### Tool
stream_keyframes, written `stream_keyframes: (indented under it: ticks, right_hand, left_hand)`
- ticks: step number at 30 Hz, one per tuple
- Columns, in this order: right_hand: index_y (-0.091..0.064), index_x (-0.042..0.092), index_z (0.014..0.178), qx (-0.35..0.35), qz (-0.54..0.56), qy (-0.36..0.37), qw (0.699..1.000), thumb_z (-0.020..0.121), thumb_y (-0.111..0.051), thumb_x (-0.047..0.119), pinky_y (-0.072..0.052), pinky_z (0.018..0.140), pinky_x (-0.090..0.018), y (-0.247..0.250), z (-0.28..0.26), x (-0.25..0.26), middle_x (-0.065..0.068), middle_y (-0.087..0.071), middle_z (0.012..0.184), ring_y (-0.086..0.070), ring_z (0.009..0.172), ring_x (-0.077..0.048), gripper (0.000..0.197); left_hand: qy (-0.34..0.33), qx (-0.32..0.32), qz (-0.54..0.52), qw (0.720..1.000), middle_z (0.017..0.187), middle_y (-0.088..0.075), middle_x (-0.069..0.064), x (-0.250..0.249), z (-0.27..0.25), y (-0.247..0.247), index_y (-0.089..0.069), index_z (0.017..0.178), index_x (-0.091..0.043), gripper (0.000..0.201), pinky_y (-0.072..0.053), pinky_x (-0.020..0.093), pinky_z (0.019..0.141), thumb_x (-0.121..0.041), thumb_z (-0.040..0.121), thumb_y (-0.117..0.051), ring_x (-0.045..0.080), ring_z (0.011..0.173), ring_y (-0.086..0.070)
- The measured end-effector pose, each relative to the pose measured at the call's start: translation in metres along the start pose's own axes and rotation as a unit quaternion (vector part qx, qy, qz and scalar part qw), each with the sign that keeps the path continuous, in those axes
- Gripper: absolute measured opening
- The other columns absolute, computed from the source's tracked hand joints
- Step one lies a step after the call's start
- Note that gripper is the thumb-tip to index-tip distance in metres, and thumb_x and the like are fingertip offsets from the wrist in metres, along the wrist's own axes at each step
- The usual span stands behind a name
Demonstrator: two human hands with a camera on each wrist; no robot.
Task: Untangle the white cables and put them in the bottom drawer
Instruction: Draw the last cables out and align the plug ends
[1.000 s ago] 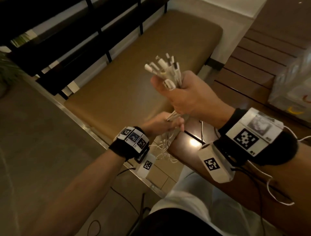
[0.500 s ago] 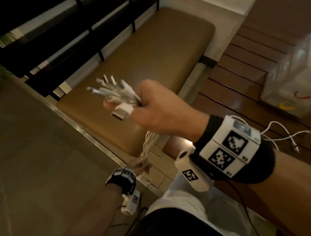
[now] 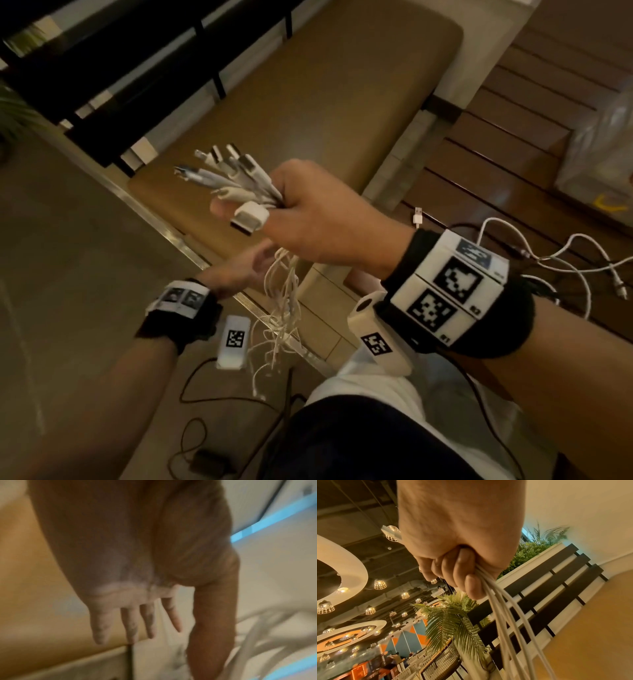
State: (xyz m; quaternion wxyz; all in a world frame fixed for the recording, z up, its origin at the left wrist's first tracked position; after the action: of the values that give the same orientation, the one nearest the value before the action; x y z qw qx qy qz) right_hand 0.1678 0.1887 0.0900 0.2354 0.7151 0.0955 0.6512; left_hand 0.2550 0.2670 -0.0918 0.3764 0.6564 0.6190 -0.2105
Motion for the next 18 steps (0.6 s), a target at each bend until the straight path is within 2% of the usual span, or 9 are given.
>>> stream_keyframes:
  ticks: [1,2,3,4,5,8,12,16,18]
  right_hand:
    - [-0.05,0.02,0.051,0.003,0.008,-0.004,1.0,0.095,-0.065,0.021,-0.029,0.037,-0.012,0.0,0.0,-0.001,0.01,-0.048,0.038,-0.047,0.033,-0.003,0.046]
    - [-0.051,0.018,0.052,0.001,0.012,-0.004,1.0,0.095,-0.064,0.022,-0.03,0.037,-0.013,0.0,0.001,-0.001,0.007,-0.05,0.04,-0.048,0.033,-0.004,0.045]
    - [-0.051,0.018,0.052,-0.006,0.01,-0.003,1.0,0.095,-0.064,0.023,-0.029,0.037,-0.014,0.001,0.002,0.0,0.007,-0.048,0.04,-0.046,0.033,-0.005,0.045]
    - [-0.05,0.02,0.052,-0.014,0.005,0.0,1.0,0.095,-0.064,0.023,-0.027,0.038,-0.014,0.003,0.002,0.001,0.01,-0.044,0.038,-0.042,0.033,-0.005,0.046]
    - [-0.048,0.022,0.051,-0.021,0.001,0.003,1.0,0.095,-0.064,0.023,-0.024,0.038,-0.014,0.005,0.002,0.002,0.012,-0.04,0.037,-0.039,0.033,-0.006,0.047]
    - [-0.044,0.027,0.049,-0.032,-0.009,0.005,0.999,0.094,-0.065,0.023,-0.023,0.038,-0.013,0.013,-0.002,0.004,0.014,-0.036,0.034,-0.037,0.033,-0.007,0.05]
    - [-0.048,0.024,0.058,-0.039,-0.005,-0.009,0.999,0.097,-0.06,0.023,-0.025,0.041,-0.013,0.029,-0.002,0.0,0.015,-0.04,0.038,-0.038,0.035,-0.004,0.041]
    - [-0.046,0.028,0.058,-0.059,-0.05,0.015,0.997,0.097,-0.06,0.028,-0.026,0.041,-0.014,0.043,0.0,0.016,0.016,-0.04,0.037,-0.039,0.036,-0.005,0.041]
    - [-0.046,0.03,0.059,-0.068,-0.064,0.032,0.995,0.097,-0.059,0.029,-0.027,0.041,-0.014,0.05,0.0,0.026,0.017,-0.041,0.038,-0.04,0.037,-0.005,0.04]
  left_hand:
    - [-0.041,0.012,0.01,0.999,0.079,-0.071,0.001,-0.012,-0.011,0.003,-0.055,0.078,-0.005,0.018,-0.044,0.004,0.056,-0.016,0.092,-0.059,0.006,0.08,-0.067]
    - [-0.058,0.014,-0.01,0.998,0.06,-0.069,-0.003,-0.024,-0.016,0.0,-0.05,0.067,-0.009,0.049,-0.044,0.004,0.054,-0.057,0.067,-0.059,0.0,0.068,-0.067]
    - [-0.112,0.041,-0.058,0.991,0.059,-0.069,-0.009,-0.028,-0.018,-0.002,-0.054,0.067,-0.008,0.031,-0.047,0.008,0.055,-0.021,0.093,-0.061,-0.001,0.063,-0.066]
    - [-0.154,0.086,-0.153,0.972,0.068,-0.072,-0.007,-0.039,-0.022,-0.01,-0.064,0.076,-0.007,0.03,-0.049,0.016,0.064,0.019,0.075,-0.049,0.004,0.068,-0.067]
    - [-0.207,0.126,-0.224,0.944,0.077,-0.073,-0.004,-0.037,-0.021,-0.015,-0.071,0.085,-0.014,0.005,-0.049,0.031,0.072,-0.017,0.082,-0.069,0.016,0.077,-0.066]
    - [-0.256,0.146,-0.338,0.894,0.065,-0.058,-0.006,-0.037,-0.022,-0.026,-0.072,0.088,-0.021,0.035,-0.042,0.035,0.073,-0.054,0.077,-0.072,0.012,0.063,-0.052]
    - [-0.24,0.102,-0.256,0.931,0.059,-0.051,-0.013,-0.027,-0.015,-0.038,-0.067,0.069,-0.029,0.028,-0.038,0.023,0.058,-0.055,0.071,-0.077,0.007,0.055,-0.042]
    - [-0.168,0.027,-0.057,0.984,0.054,-0.056,-0.012,0.011,0.02,-0.051,-0.062,0.068,-0.022,0.025,-0.039,0.015,0.054,-0.029,0.092,-0.06,-0.001,0.051,-0.047]
    - [-0.145,0.003,0.013,0.989,0.058,-0.062,-0.012,0.041,0.036,-0.055,-0.064,0.068,-0.028,0.026,-0.043,0.014,0.054,-0.033,0.093,-0.058,0.001,0.052,-0.054]
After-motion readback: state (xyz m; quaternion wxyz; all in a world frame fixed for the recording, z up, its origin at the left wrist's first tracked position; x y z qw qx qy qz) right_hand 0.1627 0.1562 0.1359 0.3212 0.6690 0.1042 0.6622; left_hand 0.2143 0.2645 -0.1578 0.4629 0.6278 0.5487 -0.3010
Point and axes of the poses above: each hand's wrist, its own z-axis towards the middle knuckle, its own y-axis out of the back of the hand, x = y × z, the point moved 4 cm from there along z, towards the middle knuckle
